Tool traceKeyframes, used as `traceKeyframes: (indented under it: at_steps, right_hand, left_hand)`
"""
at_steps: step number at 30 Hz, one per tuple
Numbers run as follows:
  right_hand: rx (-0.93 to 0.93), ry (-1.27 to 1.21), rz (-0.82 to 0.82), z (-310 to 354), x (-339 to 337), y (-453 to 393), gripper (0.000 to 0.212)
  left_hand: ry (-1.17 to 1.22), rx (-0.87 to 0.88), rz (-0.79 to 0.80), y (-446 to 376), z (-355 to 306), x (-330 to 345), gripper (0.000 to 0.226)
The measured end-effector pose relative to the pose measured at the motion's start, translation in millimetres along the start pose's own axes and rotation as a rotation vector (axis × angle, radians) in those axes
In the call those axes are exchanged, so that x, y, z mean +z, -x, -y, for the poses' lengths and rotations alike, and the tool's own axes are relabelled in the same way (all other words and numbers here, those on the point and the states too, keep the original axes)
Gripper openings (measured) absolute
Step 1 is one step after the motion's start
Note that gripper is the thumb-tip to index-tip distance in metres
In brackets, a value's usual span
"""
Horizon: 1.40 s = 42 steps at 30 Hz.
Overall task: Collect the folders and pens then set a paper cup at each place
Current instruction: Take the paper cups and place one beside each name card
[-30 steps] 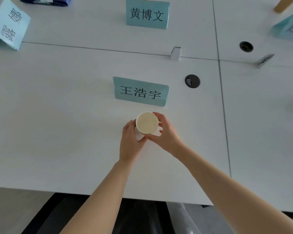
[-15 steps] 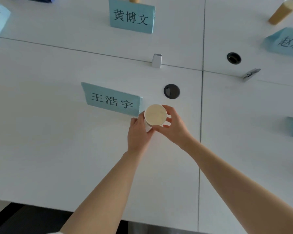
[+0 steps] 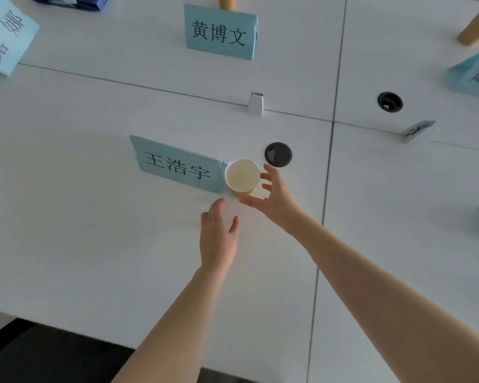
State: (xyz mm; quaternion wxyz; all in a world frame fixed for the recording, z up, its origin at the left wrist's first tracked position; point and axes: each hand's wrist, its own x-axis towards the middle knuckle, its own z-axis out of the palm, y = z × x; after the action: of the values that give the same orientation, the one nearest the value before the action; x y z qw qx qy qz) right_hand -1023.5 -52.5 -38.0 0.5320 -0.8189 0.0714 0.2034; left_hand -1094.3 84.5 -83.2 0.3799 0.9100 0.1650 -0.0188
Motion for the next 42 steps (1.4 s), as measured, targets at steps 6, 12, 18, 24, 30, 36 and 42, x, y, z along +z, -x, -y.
traceKeyframes:
  at_steps: [6, 12, 18, 24, 30, 36, 42]
  right_hand:
    - [0.089, -0.001, -0.085, -12, -12, 58, 0.067]
    - [0.173, -0.055, -0.22, -34, -5, 161, 0.045]
    - [0.24, -0.079, -0.325, -59, 7, 279, 0.043]
    - [0.272, -0.079, -0.416, -93, -2, 382, 0.042]
    - [0.271, -0.108, -0.518, -142, -41, 468, 0.04]
    - [0.264, -0.185, -0.572, -204, -136, 548, 0.041]
    - [0.221, -0.113, -0.562, -244, -237, 593, 0.038]
  left_hand:
    - [-0.025, 0.008, 0.026, 62, 18, -18, 0.039]
    - [0.072, 0.032, 0.105, 137, 12, -44, 0.027]
    - [0.122, 0.148, 0.273, 209, 20, -53, 0.024]
    - [0.136, 0.156, 0.399, 290, 10, -57, 0.018]
    - [0.1, 0.202, 0.466, 375, -30, -18, 0.017]
    - [0.035, 0.283, 0.519, 474, -100, 47, 0.021]
    - [0.005, 0.362, 0.497, 534, -178, 111, 0.023]
